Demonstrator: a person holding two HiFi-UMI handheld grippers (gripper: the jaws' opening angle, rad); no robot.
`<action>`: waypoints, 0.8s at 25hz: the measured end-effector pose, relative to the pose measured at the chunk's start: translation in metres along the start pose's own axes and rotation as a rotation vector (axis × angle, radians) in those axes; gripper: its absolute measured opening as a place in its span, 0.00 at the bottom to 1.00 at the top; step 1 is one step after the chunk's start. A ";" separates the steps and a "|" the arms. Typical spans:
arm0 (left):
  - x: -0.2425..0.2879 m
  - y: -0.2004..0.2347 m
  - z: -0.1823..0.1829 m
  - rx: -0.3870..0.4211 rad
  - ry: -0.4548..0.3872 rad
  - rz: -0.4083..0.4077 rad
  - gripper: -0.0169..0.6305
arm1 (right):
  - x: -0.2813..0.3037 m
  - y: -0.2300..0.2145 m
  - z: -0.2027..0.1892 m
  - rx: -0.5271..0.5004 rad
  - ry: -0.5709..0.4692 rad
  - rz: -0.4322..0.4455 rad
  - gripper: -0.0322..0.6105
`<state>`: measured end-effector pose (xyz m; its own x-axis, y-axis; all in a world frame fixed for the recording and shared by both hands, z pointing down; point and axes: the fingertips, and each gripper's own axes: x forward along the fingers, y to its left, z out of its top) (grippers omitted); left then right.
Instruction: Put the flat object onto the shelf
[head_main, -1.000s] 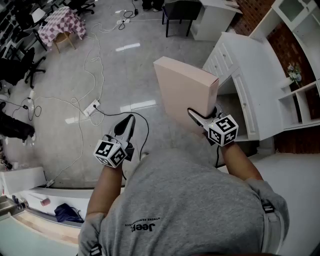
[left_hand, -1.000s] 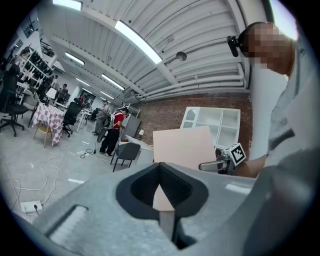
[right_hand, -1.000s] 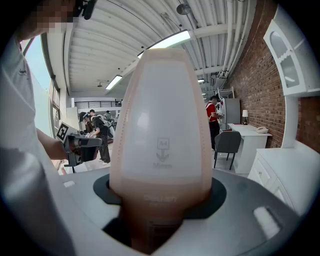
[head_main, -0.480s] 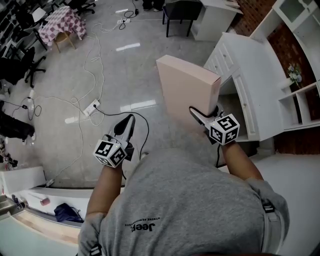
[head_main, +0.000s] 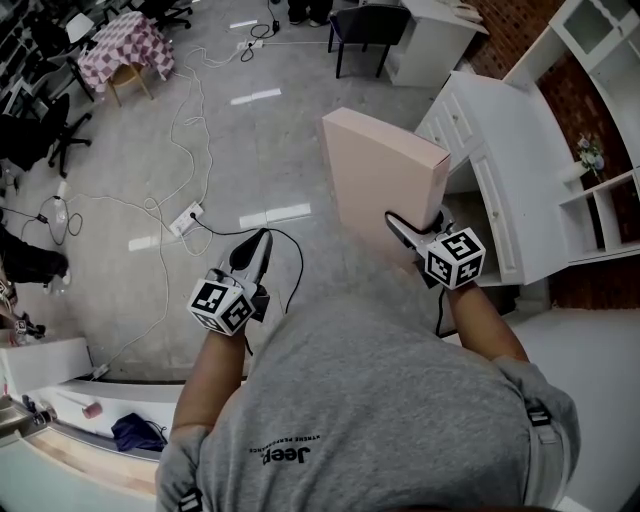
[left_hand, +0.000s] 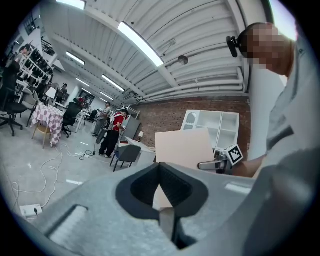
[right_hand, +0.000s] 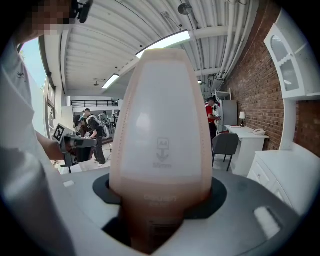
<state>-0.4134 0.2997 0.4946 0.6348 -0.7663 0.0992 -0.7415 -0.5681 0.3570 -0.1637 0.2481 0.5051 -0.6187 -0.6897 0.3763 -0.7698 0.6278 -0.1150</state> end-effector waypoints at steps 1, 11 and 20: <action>-0.003 0.007 0.002 0.001 0.001 -0.004 0.02 | 0.005 0.003 0.003 0.000 -0.004 -0.004 0.52; -0.002 0.068 0.021 0.008 0.038 -0.035 0.02 | 0.050 0.016 0.020 0.040 -0.011 -0.043 0.52; 0.099 0.073 0.020 0.014 0.047 -0.007 0.02 | 0.080 -0.089 0.018 0.063 -0.017 -0.024 0.52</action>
<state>-0.4092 0.1760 0.5117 0.6495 -0.7473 0.1406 -0.7396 -0.5780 0.3449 -0.1475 0.1300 0.5289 -0.6023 -0.7107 0.3636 -0.7924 0.5874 -0.1644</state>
